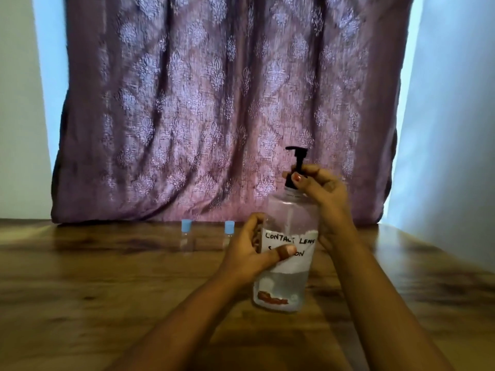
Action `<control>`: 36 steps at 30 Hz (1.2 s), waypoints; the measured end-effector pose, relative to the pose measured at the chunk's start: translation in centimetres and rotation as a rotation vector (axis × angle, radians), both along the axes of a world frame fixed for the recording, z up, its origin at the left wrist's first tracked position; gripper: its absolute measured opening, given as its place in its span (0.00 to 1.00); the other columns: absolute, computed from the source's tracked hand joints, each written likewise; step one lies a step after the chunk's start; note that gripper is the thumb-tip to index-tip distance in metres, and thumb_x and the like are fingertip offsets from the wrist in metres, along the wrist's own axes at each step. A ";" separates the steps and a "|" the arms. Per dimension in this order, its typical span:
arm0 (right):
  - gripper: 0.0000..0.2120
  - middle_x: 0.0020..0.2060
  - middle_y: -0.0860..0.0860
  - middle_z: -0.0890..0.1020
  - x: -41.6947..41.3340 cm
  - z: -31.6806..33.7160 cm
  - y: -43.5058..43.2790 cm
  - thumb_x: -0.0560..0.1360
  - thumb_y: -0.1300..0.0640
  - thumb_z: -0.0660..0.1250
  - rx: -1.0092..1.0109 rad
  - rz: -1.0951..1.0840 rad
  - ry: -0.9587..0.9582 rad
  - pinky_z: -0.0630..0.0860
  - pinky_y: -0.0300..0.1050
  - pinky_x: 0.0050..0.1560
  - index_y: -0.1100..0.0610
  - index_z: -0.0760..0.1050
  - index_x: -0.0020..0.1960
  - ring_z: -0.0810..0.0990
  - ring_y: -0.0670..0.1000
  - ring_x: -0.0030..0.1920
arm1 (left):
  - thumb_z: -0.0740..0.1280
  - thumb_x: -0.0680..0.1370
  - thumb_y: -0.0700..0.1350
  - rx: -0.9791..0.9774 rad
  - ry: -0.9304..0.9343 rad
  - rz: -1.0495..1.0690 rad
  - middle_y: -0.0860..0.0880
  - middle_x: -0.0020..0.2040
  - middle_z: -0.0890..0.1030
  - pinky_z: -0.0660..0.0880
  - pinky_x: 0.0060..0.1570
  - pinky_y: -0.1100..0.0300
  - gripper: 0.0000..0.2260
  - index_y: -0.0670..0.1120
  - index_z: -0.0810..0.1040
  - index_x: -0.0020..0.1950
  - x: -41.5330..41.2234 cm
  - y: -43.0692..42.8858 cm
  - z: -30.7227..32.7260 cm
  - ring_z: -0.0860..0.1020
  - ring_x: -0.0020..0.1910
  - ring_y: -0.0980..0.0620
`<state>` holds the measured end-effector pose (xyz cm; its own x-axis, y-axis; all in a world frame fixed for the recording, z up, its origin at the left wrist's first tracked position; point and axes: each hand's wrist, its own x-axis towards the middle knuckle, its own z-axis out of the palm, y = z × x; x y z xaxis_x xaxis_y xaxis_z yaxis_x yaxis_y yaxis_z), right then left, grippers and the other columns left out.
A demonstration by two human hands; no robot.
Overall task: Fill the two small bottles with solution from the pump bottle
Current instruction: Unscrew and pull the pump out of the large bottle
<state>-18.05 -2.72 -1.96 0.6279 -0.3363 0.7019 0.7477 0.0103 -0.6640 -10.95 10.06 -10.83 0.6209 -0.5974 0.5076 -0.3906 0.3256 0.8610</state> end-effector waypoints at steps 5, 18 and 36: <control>0.13 0.38 0.45 0.85 0.2 -0.5 0.5 0.62 0.61 0.71 -0.141 0.007 0.107 0.79 0.36 0.38 0.56 0.78 0.46 0.83 0.45 0.39 | 0.80 0.60 0.50 0.021 -0.033 -0.004 0.53 0.54 0.85 0.82 0.45 0.55 0.30 0.61 0.72 0.58 0.0 0.4 0.0 0.84 0.52 0.50; 0.09 0.37 0.47 0.85 1.1 -1.2 0.6 0.67 0.65 0.72 -0.154 -0.137 0.107 0.79 0.35 0.38 0.57 0.79 0.46 0.84 0.47 0.39 | 0.80 0.62 0.51 0.065 -0.094 0.050 0.52 0.58 0.83 0.82 0.50 0.54 0.34 0.61 0.69 0.65 1.4 0.8 0.0 0.83 0.54 0.53; 0.18 0.50 0.53 0.84 0.9 -1.0 -0.5 0.68 0.57 0.68 -0.071 0.110 0.172 0.80 0.39 0.44 0.55 0.76 0.58 0.83 0.50 0.49 | 0.76 0.61 0.48 0.072 -0.010 0.026 0.48 0.57 0.82 0.81 0.46 0.59 0.33 0.57 0.71 0.64 1.0 0.4 0.1 0.82 0.54 0.48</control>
